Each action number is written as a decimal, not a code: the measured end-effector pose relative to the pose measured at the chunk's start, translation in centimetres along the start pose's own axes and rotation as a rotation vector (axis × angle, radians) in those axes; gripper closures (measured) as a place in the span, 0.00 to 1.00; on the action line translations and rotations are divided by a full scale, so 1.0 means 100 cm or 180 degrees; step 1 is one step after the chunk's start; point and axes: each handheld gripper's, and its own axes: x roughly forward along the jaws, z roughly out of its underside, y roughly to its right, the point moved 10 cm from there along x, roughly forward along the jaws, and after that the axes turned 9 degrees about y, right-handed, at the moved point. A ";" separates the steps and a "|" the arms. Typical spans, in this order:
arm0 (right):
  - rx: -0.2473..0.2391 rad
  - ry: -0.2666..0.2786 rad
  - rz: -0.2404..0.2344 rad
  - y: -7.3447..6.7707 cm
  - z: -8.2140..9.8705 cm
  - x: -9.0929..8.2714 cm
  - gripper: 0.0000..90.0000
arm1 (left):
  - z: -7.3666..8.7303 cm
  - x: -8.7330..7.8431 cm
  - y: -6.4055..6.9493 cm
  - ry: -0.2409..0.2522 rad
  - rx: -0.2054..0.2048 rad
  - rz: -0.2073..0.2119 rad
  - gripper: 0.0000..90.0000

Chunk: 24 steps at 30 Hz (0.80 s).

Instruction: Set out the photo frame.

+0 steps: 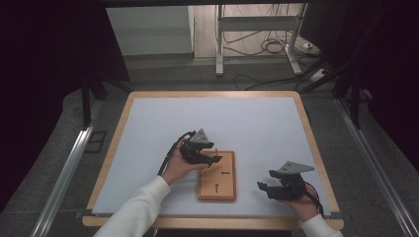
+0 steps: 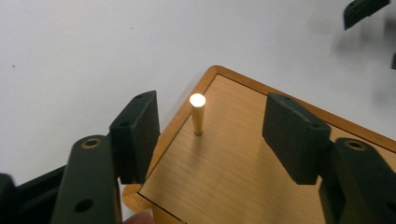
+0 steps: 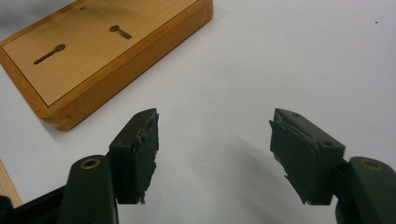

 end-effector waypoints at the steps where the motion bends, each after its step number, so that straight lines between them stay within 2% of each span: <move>1: -0.0002 0.0004 0.0007 0.000 0.000 0.000 0.36 | 0.001 0.002 0.000 0.0005 -0.0024 0.0008 0.44; 7: -0.0007 0.0009 0.0024 0.001 0.000 0.000 0.36 | 0.007 0.009 -0.004 -0.0036 -0.0003 0.0031 0.56; 13: -0.0019 0.0001 0.0019 0.000 0.000 0.001 0.36 | 0.006 0.012 -0.009 0.0022 -0.0054 0.0055 0.69; 17: -0.0015 -0.0007 0.0020 0.000 0.001 0.001 0.36 | 0.007 0.015 -0.009 0.0022 -0.0099 0.0074 0.82; 24: -0.0020 -0.0030 0.0022 0.001 0.002 0.002 0.36 | 0.007 0.016 -0.006 0.0040 -0.0134 0.0177 0.92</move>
